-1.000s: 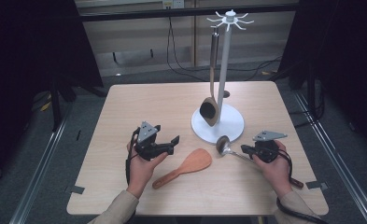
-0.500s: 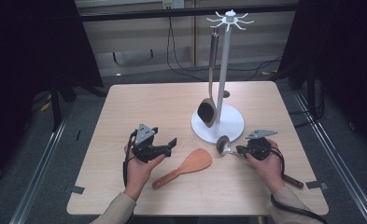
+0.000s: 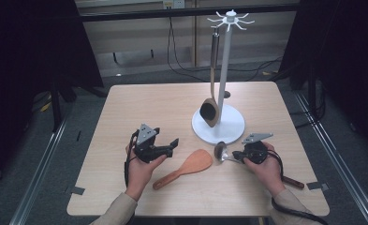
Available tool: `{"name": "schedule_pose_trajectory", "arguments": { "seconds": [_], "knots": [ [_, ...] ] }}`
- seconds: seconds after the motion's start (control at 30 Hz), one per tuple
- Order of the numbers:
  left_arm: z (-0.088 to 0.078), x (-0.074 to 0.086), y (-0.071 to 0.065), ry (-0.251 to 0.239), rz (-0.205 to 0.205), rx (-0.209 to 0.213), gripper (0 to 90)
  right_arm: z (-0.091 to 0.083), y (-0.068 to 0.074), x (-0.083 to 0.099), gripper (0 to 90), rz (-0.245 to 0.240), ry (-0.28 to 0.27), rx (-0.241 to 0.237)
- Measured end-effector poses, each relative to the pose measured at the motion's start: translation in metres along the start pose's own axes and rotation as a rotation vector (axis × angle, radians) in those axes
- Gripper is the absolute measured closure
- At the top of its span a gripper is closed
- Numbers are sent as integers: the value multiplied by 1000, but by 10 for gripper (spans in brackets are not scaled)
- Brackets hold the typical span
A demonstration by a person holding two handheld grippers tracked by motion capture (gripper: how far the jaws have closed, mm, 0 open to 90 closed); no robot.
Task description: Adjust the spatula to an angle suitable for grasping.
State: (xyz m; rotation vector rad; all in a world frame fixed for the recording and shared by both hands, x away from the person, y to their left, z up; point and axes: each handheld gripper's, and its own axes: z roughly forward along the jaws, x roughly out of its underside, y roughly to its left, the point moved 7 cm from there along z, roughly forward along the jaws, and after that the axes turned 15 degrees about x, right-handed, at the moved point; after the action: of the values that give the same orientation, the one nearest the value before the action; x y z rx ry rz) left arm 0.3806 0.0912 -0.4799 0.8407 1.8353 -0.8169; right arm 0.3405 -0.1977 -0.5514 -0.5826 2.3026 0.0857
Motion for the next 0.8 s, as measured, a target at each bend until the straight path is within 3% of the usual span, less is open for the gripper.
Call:
{"name": "schedule_pose_trajectory", "arguments": {
  "seconds": [0.17, 0.23, 0.4, 0.8],
  "knots": [
    [7, -3, -4, 6, 12, 15, 138, -5, 5, 5, 900, -21, 1, -33],
    [11, -4, -6, 5, 14, 22, 138, -8, 9, 7, 900, -25, -9, -66],
    [20, -5, -12, 15, 23, 51, 140, -14, 17, 11, 900, -52, -5, -78],
    [33, -8, -17, 15, 24, 72, 139, -24, 35, 17, 900, -93, -15, -130]
  ]
}}
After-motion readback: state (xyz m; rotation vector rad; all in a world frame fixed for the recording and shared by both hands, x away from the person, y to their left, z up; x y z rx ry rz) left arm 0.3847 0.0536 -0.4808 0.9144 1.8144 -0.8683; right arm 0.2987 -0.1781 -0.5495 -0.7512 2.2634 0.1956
